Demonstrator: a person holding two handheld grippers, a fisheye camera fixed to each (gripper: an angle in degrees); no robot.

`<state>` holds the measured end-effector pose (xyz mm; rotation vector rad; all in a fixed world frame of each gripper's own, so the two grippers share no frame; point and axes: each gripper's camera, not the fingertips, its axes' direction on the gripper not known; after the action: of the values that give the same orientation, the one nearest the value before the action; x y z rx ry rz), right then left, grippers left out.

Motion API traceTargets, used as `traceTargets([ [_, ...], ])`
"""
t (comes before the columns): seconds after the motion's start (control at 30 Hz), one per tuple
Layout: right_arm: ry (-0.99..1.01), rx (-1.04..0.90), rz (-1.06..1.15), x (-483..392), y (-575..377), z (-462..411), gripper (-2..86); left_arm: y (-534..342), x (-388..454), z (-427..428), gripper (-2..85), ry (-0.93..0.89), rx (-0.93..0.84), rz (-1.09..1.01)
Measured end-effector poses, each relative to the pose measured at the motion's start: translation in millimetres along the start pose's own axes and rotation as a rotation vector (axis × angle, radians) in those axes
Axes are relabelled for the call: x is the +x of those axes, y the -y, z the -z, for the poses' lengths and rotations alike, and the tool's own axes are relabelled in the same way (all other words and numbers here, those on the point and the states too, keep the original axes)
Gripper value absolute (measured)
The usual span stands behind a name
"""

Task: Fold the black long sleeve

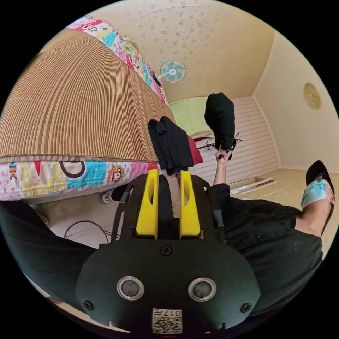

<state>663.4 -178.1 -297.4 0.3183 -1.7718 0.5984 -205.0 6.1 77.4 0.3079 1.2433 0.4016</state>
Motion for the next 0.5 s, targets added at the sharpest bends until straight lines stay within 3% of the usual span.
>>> traceTargets([
  [0.17,-0.684,-0.085,-0.521,108,-110,72,13.8,15,-48,15,10.0,0.033,0.067,0.058],
  [0.27,-0.663,0.042,-0.518,90,-177,86,14.0,37,-73,49,10.0,0.138,0.143,0.059],
  [0.37,-0.76,0.021,-0.496,60,-220,68,13.1,64,-84,100,10.1,0.344,0.267,0.028],
  [0.5,-0.82,-0.052,-0.464,36,-241,41,12.8,136,-102,163,13.7,0.78,0.397,0.019],
])
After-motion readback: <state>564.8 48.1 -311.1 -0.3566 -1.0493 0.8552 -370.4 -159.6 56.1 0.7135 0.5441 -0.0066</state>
